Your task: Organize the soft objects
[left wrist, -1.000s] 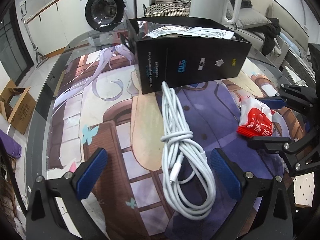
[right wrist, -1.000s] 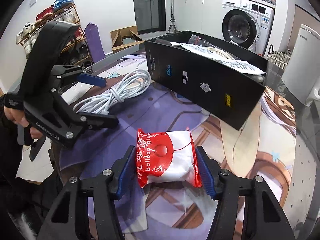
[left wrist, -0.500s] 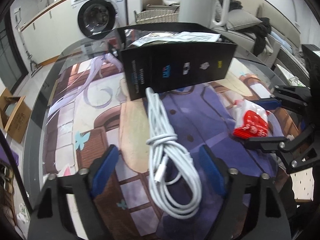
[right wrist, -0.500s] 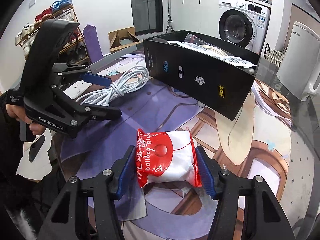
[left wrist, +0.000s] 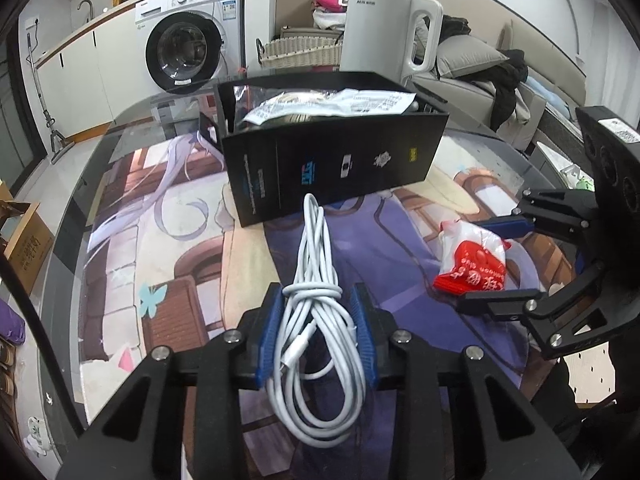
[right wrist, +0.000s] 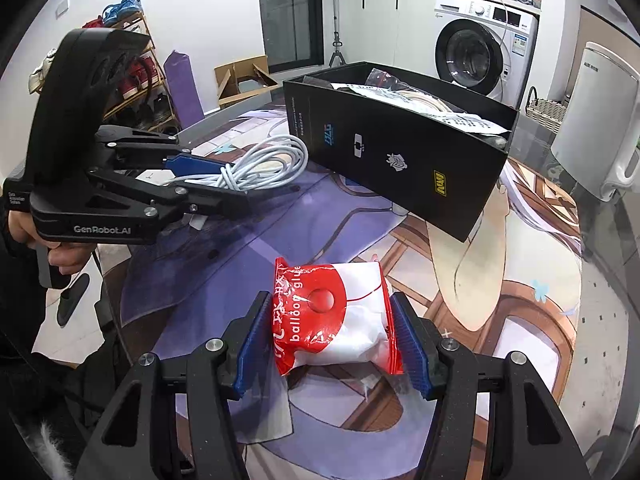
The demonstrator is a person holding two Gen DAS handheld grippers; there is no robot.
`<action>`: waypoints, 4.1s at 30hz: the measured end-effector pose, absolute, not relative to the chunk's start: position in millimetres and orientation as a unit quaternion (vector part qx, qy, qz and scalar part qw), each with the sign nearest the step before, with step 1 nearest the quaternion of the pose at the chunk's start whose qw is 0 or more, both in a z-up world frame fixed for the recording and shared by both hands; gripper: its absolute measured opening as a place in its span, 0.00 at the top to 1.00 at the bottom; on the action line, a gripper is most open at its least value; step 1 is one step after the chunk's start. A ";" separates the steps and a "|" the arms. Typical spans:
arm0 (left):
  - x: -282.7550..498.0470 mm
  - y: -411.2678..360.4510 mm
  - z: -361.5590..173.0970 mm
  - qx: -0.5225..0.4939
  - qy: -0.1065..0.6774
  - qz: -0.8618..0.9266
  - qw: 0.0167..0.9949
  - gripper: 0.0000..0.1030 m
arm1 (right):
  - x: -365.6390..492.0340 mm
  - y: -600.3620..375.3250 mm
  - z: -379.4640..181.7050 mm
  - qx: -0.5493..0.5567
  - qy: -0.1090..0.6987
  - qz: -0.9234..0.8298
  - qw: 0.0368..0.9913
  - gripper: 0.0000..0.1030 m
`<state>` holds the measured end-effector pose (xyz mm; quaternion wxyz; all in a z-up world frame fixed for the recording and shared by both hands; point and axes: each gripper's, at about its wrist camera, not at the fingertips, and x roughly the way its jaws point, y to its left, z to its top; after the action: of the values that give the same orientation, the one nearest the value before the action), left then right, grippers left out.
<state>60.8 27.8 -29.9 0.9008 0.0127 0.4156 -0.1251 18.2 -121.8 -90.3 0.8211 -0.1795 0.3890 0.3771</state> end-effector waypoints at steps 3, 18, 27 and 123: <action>60.5 25.7 -26.6 0.010 0.409 -0.128 0.903 0.68 | 18.4 -122.9 -88.5 -0.178 0.386 0.376 0.823 0.43; 60.0 28.8 0.3 -0.032 0.371 -0.130 0.919 0.68 | 22.9 -136.6 -60.9 -0.155 0.344 0.365 0.851 0.43; 70.5 28.5 18.7 -0.050 0.342 -0.119 0.931 0.68 | 30.9 -139.9 -32.6 -0.142 0.314 0.352 0.870 0.43; 128.5 23.0 38.9 -0.015 0.284 -0.048 0.958 0.00 | 104.7 -148.1 14.6 -0.120 0.240 0.291 0.918 0.01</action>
<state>128.5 23.0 38.9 0.9577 -0.0145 0.2835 -0.0478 104.7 -148.1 14.6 0.9183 -0.1198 0.2402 0.2910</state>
